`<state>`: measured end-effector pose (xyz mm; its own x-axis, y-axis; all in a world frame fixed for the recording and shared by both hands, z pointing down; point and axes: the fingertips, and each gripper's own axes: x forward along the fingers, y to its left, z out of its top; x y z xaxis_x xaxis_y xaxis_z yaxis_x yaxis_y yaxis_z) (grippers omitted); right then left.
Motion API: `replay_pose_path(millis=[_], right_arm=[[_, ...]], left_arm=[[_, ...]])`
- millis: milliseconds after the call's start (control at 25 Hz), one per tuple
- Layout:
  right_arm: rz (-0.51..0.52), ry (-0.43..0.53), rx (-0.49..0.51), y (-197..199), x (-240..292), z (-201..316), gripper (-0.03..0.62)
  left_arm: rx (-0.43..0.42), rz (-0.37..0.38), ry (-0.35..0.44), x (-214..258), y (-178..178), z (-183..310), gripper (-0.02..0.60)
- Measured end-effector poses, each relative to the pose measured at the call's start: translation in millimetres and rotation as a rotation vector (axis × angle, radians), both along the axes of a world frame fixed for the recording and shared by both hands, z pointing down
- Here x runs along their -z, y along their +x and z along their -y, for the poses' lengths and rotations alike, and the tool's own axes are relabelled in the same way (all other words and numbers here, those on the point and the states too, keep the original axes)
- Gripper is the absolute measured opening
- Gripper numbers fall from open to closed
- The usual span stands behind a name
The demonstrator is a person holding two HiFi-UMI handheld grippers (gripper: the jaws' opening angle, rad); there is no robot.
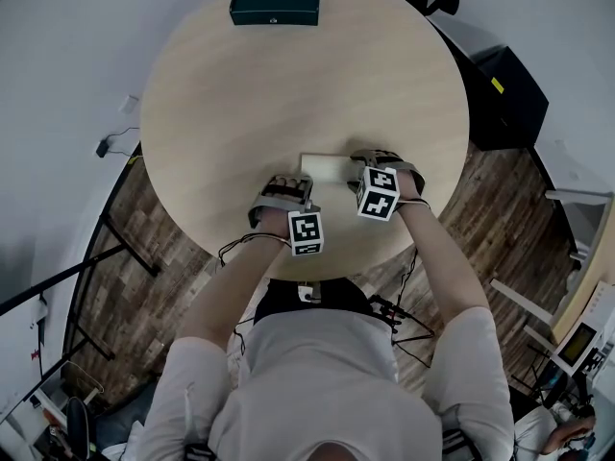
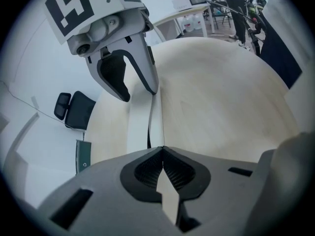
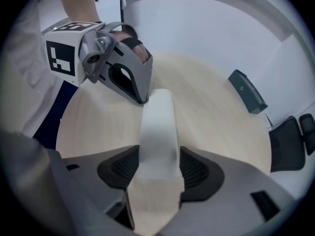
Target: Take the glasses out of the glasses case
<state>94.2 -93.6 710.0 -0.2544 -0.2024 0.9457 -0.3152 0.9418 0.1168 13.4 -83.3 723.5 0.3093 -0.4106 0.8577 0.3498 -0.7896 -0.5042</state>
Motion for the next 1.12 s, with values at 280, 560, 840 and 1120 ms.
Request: replay_pose_path(millis=[280,560,840,1120], right_arm=[[0.04,0.1,-0.056,6.0,22.0,14.9,0.258],[0.087,0.222,-0.202,19.7,44.1,38.7,0.077],[0.085,0.284,-0.305,31.8,49.6,49.6,0.014],[0.118,0.316,-0.384,32.6,57.5,50.9,0.012]], left_arm=[[-0.021,0.017,0.001,0.2,-0.4,-0.5,0.009],[-0.021,0.017,0.011,-1.0,-1.3,-1.0,0.009],[-0.021,0.017,0.008,1.3,0.6,-0.7,0.009],[-0.022,0.01,0.026,0.2,-0.7,-1.6,0.009]])
